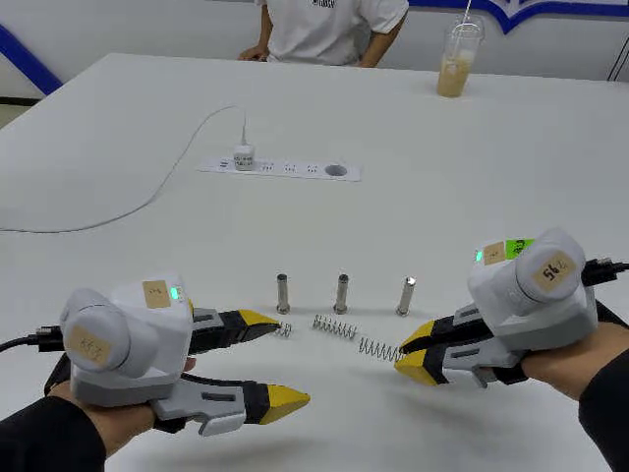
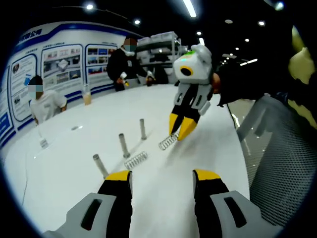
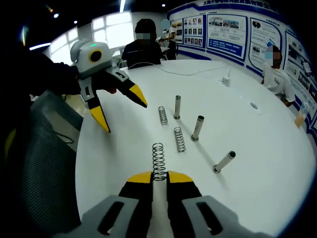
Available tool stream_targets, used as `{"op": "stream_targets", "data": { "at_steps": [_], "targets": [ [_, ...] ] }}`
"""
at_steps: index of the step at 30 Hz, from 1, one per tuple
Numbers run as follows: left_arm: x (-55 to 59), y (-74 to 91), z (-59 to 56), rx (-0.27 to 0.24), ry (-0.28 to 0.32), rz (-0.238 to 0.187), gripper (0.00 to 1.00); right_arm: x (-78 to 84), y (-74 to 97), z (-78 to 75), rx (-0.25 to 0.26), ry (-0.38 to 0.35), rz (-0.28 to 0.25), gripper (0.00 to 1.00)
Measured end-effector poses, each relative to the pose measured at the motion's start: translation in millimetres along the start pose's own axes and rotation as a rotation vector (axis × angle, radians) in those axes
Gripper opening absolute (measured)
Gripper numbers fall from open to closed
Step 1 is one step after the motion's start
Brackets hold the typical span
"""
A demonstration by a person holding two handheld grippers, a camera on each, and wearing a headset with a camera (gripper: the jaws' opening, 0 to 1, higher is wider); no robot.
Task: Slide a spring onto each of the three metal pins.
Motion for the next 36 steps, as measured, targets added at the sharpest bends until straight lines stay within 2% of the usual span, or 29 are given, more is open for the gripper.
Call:
{"op": "stream_targets", "data": {
  "at_steps": [5, 10, 21, 29, 36],
  "targets": [
    [2.1, -10.5, -6.3, 0.032, -0.045, 0.033, 0.47, -9.8, -3.8, 9.2, -0.048, 0.032, 0.013, 0.11],
    [1.0, -19.0, -14.4, 0.062, -0.088, 0.045, 0.42, -18.0, -6.1, 17.2, -0.087, 0.052, 0.026, 0.11],
    [2.0, -30.2, -29.9, 0.116, -0.174, 0.070, 0.27, -23.3, -7.9, 30.5, -0.151, 0.073, 0.062, 0.11],
    [0.3, -30.9, -30.9, 0.113, -0.212, 0.065, 0.12, -28.4, -6.3, 35.8, -0.167, 0.081, 0.078, 0.11],
    [1.0, -29.7, -29.3, 0.108, -0.203, 0.063, 0.12, -45.8, 1.7, 31.6, -0.136, 0.083, 0.019, 0.11]
  ]
}}
Point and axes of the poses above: the centre of the closed fingertips' face, and the gripper's own axes: y roughly backward along the fingers, z roughly to its left, x roughly out of its underside, the point moved 2 cm from there along y, roughly backward along the fingers, and after that the axes turned 15 degrees about y, right-handed, at the moved point
